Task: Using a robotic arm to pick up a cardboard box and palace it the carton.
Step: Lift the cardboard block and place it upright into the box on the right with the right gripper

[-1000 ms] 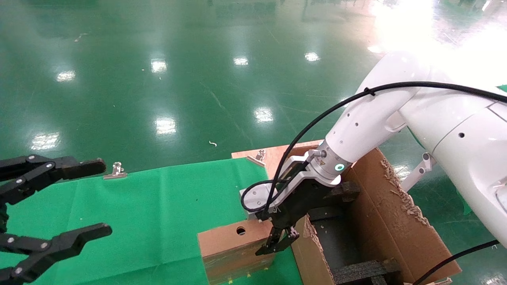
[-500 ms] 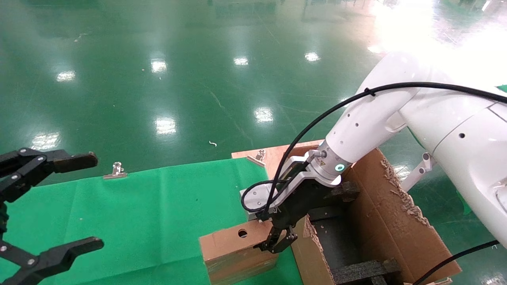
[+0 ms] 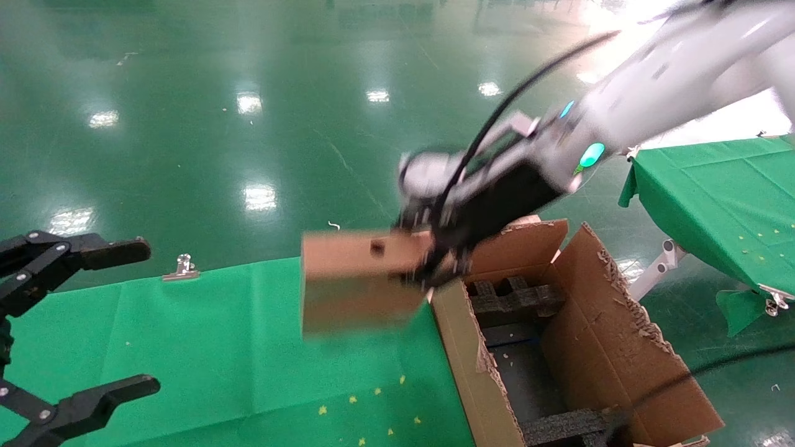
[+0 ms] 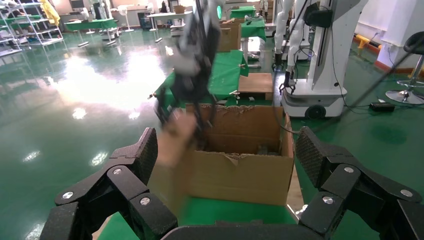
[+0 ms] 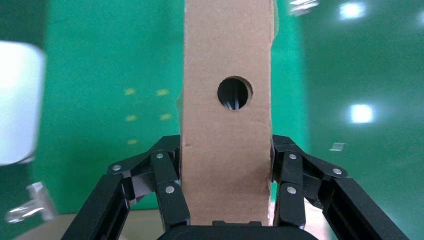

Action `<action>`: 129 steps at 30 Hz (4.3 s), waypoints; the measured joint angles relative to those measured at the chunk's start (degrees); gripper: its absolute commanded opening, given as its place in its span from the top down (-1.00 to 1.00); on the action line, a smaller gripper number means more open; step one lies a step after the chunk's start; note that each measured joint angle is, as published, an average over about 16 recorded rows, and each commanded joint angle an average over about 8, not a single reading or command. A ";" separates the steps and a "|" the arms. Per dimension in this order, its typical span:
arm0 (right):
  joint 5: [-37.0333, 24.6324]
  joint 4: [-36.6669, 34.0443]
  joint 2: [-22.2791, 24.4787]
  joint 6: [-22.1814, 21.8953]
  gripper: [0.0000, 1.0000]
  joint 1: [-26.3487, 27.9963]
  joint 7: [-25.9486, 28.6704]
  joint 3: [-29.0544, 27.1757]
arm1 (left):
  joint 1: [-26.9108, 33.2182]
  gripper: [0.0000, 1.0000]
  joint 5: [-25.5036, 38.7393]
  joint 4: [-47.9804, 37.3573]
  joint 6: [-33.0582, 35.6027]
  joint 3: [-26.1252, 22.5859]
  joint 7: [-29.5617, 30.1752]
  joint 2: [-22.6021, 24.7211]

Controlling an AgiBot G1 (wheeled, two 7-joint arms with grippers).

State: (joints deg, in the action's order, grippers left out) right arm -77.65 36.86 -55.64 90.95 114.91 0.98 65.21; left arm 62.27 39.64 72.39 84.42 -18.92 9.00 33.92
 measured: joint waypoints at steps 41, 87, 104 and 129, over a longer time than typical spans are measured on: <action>5.75 16.51 36.93 0.23 1.00 25.20 11.26 30.48 | 0.00 -1.00 -0.03 -0.01 -0.02 -0.04 -0.02 -0.02; -6.44 40.32 50.82 -25.17 1.00 19.14 69.43 36.88 | -0.01 -1.00 -0.06 -0.05 -0.04 -0.07 -0.04 -0.04; -11.26 40.91 47.29 -30.97 1.00 15.04 80.30 40.14 | 0.00 -1.00 -0.07 -0.06 -0.04 -0.09 -0.05 -0.04; -15.31 40.81 42.12 -32.55 1.00 11.12 90.09 43.26 | 0.01 -1.00 -0.09 -0.06 -0.05 -0.11 -0.06 -0.05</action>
State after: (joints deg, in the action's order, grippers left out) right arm -92.95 77.68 -13.52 58.41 126.03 91.07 108.47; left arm 62.28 39.55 72.33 84.38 -19.03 8.93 33.87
